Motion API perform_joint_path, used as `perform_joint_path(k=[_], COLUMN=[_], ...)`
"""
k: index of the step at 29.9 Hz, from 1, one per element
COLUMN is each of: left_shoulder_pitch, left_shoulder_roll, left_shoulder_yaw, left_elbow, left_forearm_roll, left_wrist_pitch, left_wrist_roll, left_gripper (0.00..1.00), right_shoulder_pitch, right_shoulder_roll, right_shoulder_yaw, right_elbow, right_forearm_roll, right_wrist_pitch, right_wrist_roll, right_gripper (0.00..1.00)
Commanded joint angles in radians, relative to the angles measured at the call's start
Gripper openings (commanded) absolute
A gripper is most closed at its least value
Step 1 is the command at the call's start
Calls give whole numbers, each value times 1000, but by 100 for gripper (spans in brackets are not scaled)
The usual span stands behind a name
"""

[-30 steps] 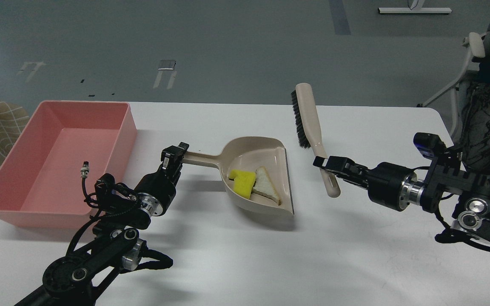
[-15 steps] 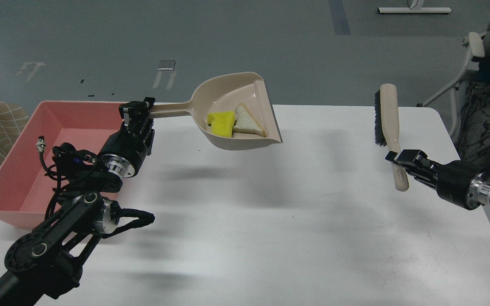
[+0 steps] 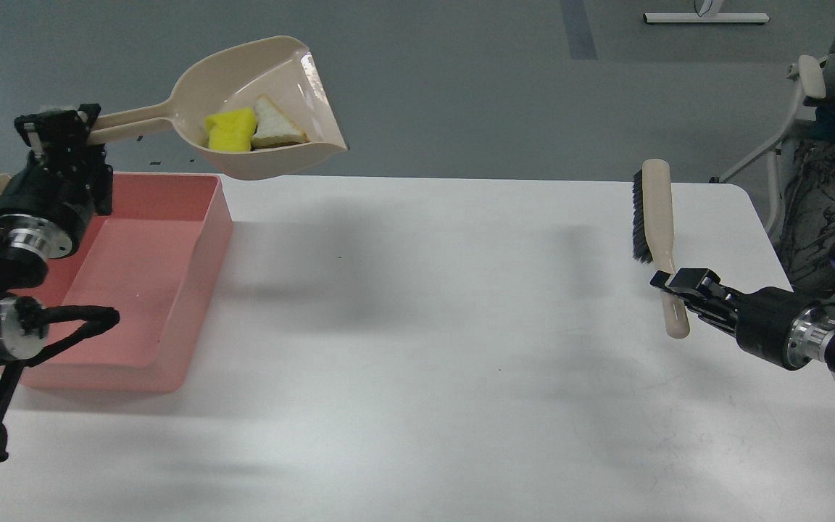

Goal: Sweep and dump garbage into bin
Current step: 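Lift the loaded dustpan with the left gripper over the pink bin, then tilt the dustpan with the left gripper to dump contents into bin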

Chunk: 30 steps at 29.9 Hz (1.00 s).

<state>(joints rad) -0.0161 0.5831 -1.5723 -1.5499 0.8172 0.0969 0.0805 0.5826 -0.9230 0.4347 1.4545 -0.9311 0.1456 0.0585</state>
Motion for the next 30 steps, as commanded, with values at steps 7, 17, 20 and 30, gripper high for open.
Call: perform_joint_path(k=[7, 17, 20, 30], left_shoulder_pitch=[324, 433, 446, 444], left_shoulder_roll=[70, 133, 139, 197], left_shoulder_yaw=[-389, -560, -560, -557], left_elbow=[5, 103, 105, 96], left_forearm_roll=[17, 221, 335, 571], left_wrist_pitch=[-268, -358, -348, -251], left_wrist_roll=[-2, -82, -163, -255], left_gripper=[0, 0, 0, 0], right_shoulder_pitch=[0, 0, 0, -3], right_shoulder_roll=[12, 43, 43, 44], right_shoulder_yaw=[16, 24, 25, 30], right_elbow=[-3, 1, 0, 3], right_forearm_roll=[0, 0, 0, 0], right_wrist_pitch=[-3, -5, -3, -5], right_wrist_roll=[9, 9, 9, 9], right_gripper=[0, 0, 0, 0])
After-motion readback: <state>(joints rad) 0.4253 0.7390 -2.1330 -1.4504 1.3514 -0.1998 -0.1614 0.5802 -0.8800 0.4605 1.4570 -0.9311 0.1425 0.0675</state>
